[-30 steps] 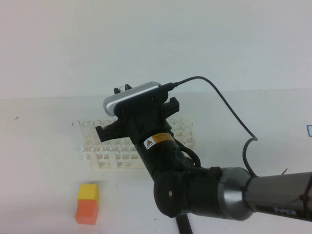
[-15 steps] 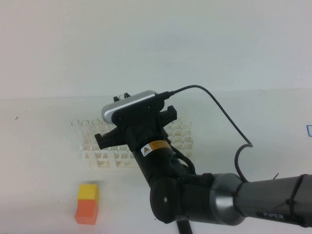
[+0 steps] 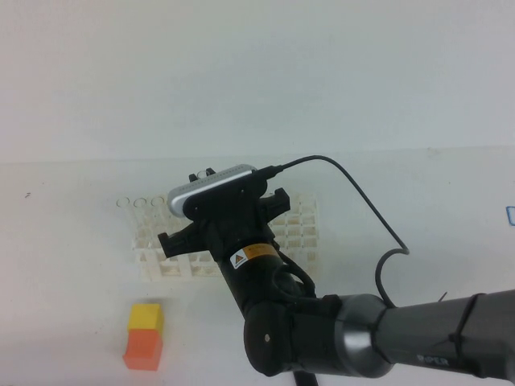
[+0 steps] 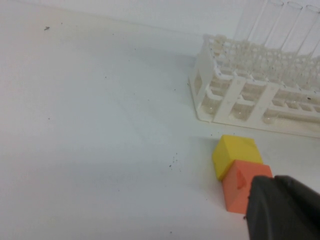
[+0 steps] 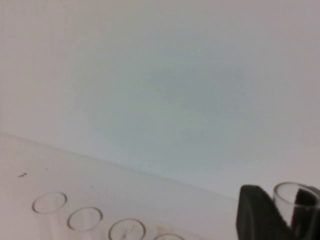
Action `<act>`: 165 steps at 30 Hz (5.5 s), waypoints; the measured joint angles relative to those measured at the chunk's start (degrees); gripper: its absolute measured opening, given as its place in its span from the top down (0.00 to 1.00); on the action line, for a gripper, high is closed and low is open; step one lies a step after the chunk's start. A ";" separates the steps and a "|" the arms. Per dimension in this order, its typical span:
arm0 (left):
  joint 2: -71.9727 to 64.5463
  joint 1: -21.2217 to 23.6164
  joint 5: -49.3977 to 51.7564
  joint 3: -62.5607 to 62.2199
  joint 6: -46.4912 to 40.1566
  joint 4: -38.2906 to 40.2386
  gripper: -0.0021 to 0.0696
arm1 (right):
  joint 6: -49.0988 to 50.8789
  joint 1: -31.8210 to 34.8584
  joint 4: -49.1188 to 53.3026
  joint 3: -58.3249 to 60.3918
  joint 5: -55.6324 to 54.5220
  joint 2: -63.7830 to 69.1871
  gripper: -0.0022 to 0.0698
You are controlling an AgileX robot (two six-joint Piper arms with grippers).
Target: Place the test tubes
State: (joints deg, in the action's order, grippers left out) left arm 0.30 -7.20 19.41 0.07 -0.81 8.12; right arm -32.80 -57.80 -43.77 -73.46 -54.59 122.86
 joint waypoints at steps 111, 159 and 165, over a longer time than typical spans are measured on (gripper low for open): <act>0.00 0.00 -0.11 0.00 -1.10 -0.11 0.97 | -22.99 0.00 41.68 5.09 37.15 -54.55 0.97; -0.10 -0.10 0.01 0.00 -1.21 -0.11 0.97 | -21.04 48.69 25.09 67.89 50.97 -120.80 0.97; -0.10 -0.10 0.11 0.00 -1.21 -0.11 0.97 | 12.38 48.69 35.97 74.17 52.73 -123.54 0.97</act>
State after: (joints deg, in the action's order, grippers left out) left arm 0.20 -7.30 19.52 0.07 -2.01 8.00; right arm -20.42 -9.11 -7.80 0.71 -1.86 -0.69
